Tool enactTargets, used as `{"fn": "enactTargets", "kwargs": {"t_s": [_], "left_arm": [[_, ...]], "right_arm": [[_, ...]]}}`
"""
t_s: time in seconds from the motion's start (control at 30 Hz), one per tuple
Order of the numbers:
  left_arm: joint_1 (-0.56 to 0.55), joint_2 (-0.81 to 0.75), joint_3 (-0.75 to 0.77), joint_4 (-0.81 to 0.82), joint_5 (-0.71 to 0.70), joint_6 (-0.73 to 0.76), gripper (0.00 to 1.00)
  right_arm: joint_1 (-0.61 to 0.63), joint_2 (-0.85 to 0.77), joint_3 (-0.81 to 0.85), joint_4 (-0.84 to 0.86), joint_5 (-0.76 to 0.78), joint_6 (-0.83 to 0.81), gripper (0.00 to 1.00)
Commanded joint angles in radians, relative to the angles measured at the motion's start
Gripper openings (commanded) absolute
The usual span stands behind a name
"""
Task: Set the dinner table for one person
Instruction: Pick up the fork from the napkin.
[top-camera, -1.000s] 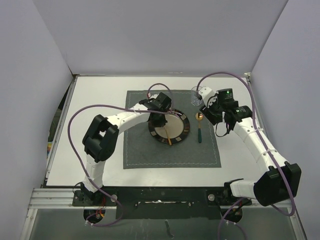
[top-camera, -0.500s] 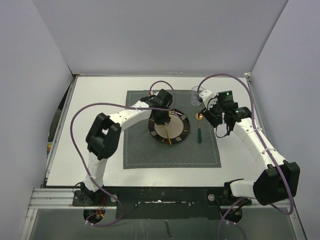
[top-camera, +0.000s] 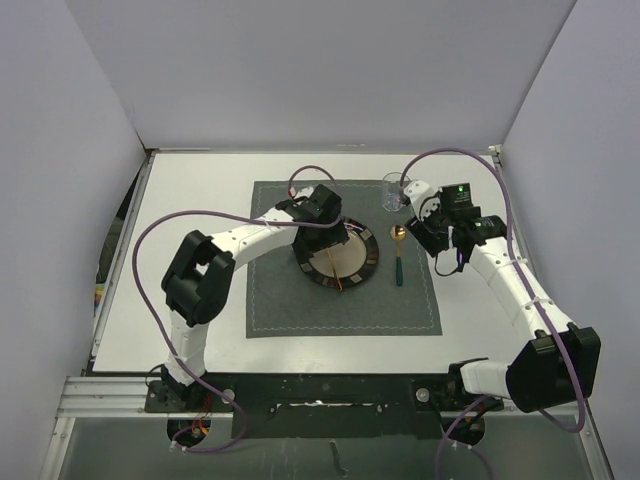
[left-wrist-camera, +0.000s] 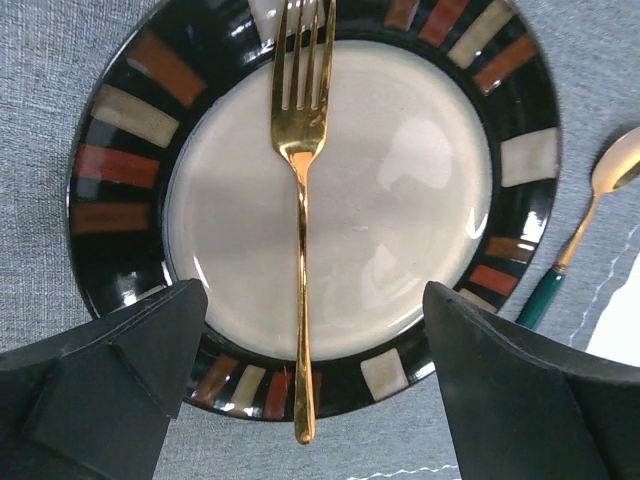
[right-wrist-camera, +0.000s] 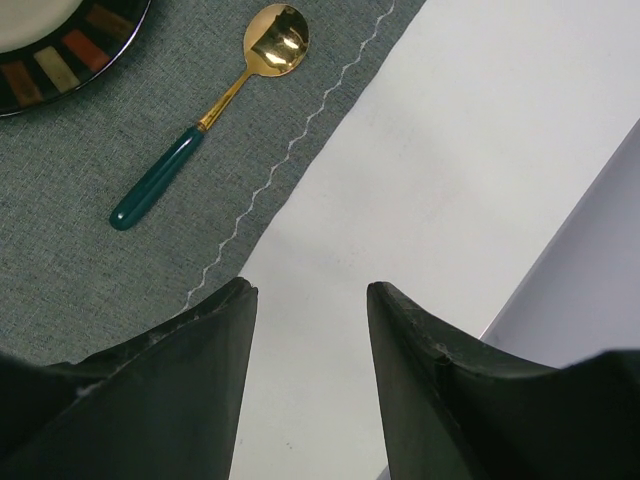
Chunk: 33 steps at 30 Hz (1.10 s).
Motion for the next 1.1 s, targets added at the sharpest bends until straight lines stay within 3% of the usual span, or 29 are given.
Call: {"fn": "enactTargets", "kwargs": {"t_s": [0.0, 0.2, 0.3, 0.37, 0.5, 0.7, 0.87, 1.07], "left_arm": [[0.000, -0.097, 0.024, 0.021, -0.033, -0.002, 0.89], [-0.004, -0.027, 0.064, 0.015, 0.026, -0.004, 0.82], [-0.002, 0.035, 0.111, -0.018, 0.059, 0.004, 0.66], [-0.003, 0.067, 0.135, -0.028, 0.071, 0.008, 0.47], [-0.006, 0.116, 0.219, -0.097, 0.077, 0.031, 0.36], [-0.011, 0.116, 0.249, -0.228, 0.052, 0.018, 0.33], [-0.029, 0.023, 0.166, -0.231, -0.010, -0.013, 0.34], [-0.035, 0.034, 0.162, -0.249, -0.017, -0.018, 0.35]], "right_arm": [[-0.006, -0.031, -0.003, 0.033, -0.011, 0.002, 0.49], [-0.007, -0.039, -0.004, 0.027, -0.011, -0.008, 0.49], [-0.006, -0.048, -0.013, 0.029, -0.009, -0.012, 0.49], [-0.007, -0.058, -0.023, 0.035, -0.007, -0.013, 0.49], [-0.010, -0.093, -0.044, 0.048, 0.004, -0.022, 0.50], [-0.016, -0.136, -0.082, 0.074, 0.024, -0.042, 0.50], [-0.016, -0.146, -0.101, 0.089, 0.013, -0.041, 0.50], [-0.002, -0.154, -0.116, 0.090, 0.013, -0.045, 0.50]]}}
